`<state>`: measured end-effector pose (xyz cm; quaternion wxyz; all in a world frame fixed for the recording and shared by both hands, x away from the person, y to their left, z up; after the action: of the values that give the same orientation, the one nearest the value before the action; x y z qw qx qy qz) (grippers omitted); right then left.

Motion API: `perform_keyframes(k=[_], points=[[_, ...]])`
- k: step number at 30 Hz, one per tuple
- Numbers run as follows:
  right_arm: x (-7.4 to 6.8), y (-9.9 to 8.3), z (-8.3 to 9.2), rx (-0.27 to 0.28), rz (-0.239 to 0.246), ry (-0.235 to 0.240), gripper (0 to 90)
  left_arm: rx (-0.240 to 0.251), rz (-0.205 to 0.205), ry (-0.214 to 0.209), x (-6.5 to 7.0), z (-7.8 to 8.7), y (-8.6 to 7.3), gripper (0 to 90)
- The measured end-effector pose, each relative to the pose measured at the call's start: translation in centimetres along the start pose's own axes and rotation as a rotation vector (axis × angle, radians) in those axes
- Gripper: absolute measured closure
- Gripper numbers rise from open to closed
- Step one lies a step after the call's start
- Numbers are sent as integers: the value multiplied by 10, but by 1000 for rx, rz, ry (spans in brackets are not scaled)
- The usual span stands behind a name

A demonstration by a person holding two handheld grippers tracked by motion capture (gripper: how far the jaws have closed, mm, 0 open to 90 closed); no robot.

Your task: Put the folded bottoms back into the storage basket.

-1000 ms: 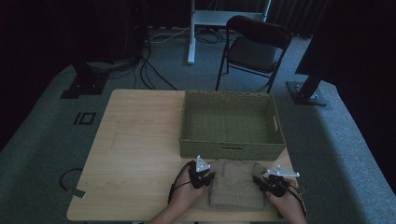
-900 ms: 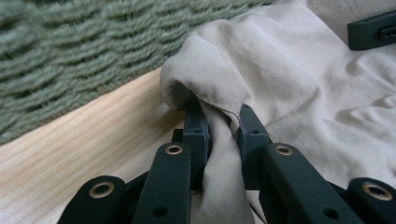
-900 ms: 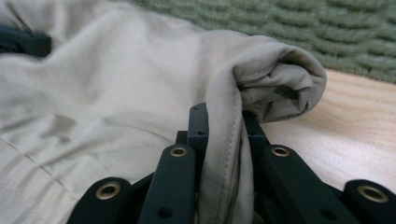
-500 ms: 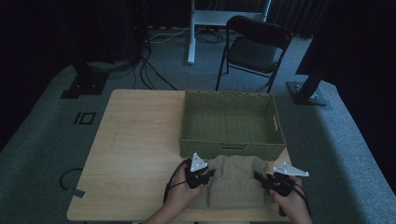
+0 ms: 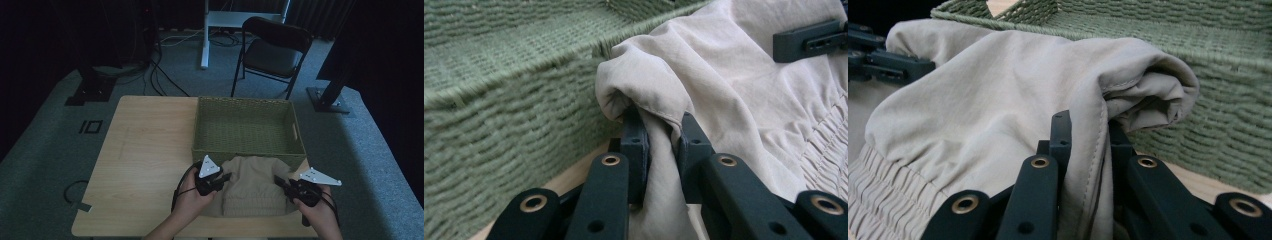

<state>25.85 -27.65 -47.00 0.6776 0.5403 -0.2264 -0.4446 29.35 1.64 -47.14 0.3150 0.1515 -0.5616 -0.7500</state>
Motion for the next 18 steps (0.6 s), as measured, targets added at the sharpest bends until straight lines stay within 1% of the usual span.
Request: perform_keyframes(k=[1, 5, 9, 10, 14, 18], points=[[0, 2, 0, 7, -1, 2, 807, 8, 2, 2, -1, 1, 3, 796], [0, 13, -1, 29, 1, 7, 807, 24, -25, 11, -5, 3, 17, 796], [0, 24, -3, 53, 3, 12, 806, 48, -34, 22, -9, 6, 30, 796], [-1, 27, -3, 60, 9, 11, 806, 49, -43, 26, -10, 7, 33, 796], [-1, 35, -6, 70, 21, 14, 807, 54, -50, 27, -14, 8, 41, 796], [0, 46, -8, 84, 18, 20, 807, 73, -55, 31, -18, 8, 50, 796]])
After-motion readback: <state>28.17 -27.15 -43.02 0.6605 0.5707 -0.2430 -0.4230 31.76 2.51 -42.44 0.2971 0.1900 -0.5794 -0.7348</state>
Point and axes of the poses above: each handheld gripper's, and its own axes: z roughly backward along the jaws, y roughly out of its top, x roughly to its right, the point moved 2 cm from there along -z, roughly forward along the jaws, and after that the axes turned 12 degrees about x, right-handed, at the moved point
